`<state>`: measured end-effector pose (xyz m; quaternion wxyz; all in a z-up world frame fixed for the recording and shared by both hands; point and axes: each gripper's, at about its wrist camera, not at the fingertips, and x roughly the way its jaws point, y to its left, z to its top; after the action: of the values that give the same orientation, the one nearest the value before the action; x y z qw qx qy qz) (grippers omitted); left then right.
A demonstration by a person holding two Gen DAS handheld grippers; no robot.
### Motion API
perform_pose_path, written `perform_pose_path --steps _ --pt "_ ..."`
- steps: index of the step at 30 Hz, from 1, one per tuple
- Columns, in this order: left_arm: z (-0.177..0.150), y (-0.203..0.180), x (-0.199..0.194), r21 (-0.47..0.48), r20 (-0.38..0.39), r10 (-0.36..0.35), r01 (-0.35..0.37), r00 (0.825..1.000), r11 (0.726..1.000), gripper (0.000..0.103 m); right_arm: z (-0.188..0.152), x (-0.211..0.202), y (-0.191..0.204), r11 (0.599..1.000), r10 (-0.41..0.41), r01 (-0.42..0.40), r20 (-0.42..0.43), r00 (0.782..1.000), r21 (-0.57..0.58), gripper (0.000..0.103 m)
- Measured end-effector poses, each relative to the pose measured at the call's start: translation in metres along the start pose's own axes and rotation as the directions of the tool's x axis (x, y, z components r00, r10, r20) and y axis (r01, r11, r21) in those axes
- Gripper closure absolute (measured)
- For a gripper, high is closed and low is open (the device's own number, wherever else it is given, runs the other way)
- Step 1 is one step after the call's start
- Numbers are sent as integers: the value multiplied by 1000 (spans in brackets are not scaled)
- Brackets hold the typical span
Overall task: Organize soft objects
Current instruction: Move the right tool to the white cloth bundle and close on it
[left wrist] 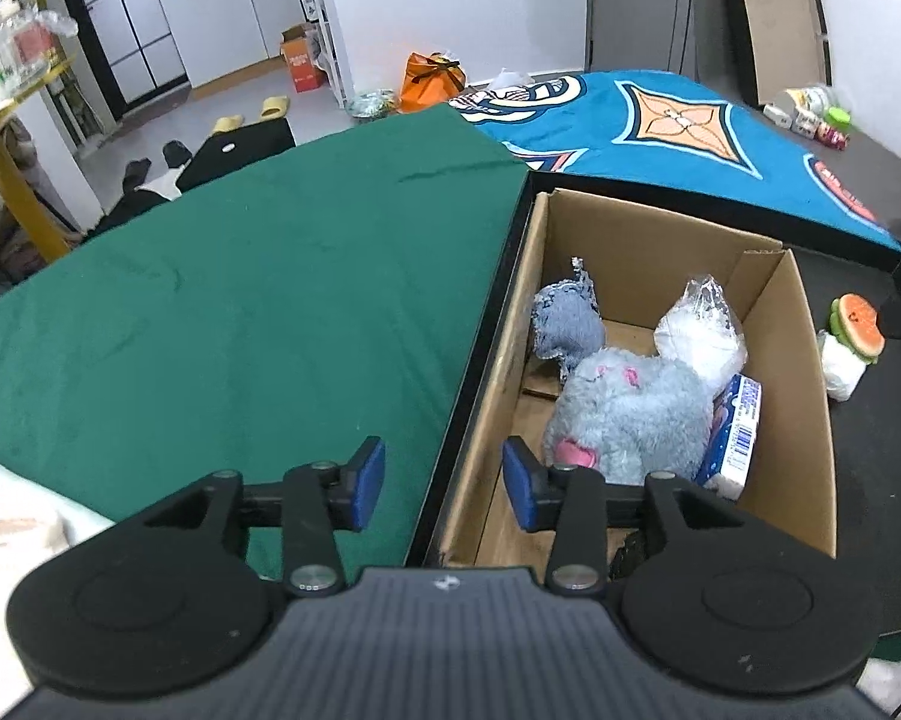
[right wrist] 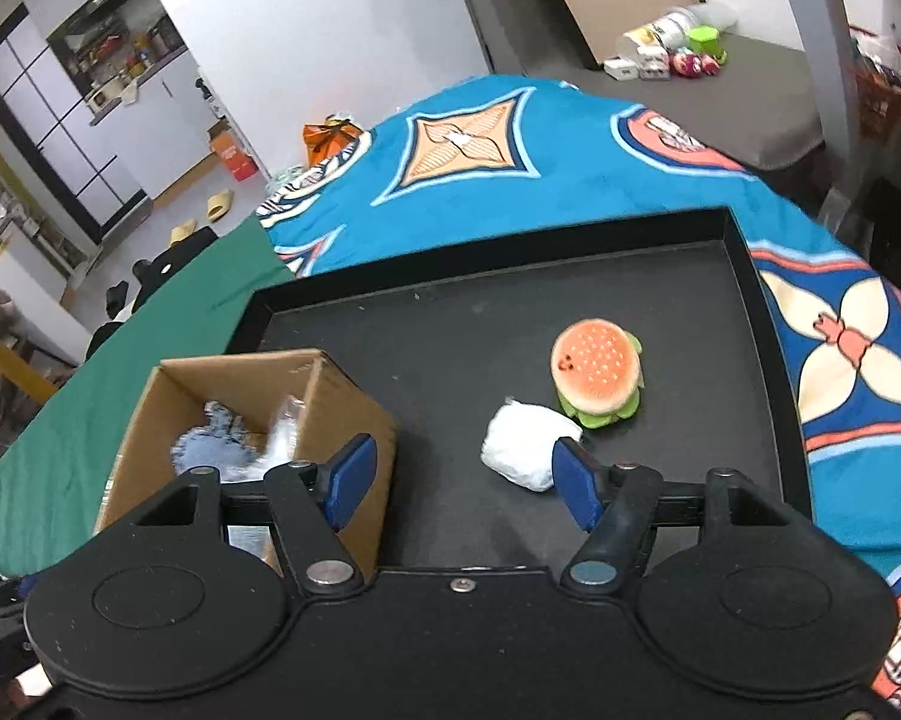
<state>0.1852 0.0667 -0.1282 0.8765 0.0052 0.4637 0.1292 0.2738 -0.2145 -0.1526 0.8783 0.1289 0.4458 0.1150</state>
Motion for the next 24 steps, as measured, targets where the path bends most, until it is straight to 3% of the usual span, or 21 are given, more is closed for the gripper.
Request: perform_pose_path --steps 21,24 --pt "4 -50 25 128 -62 162 -153 985 980 53 -7 69 -30 998 14 -18 -50 999 -67 39" --pt "4 -51 26 129 -68 172 -163 983 978 53 -9 73 -31 996 22 -28 -71 997 -81 53"
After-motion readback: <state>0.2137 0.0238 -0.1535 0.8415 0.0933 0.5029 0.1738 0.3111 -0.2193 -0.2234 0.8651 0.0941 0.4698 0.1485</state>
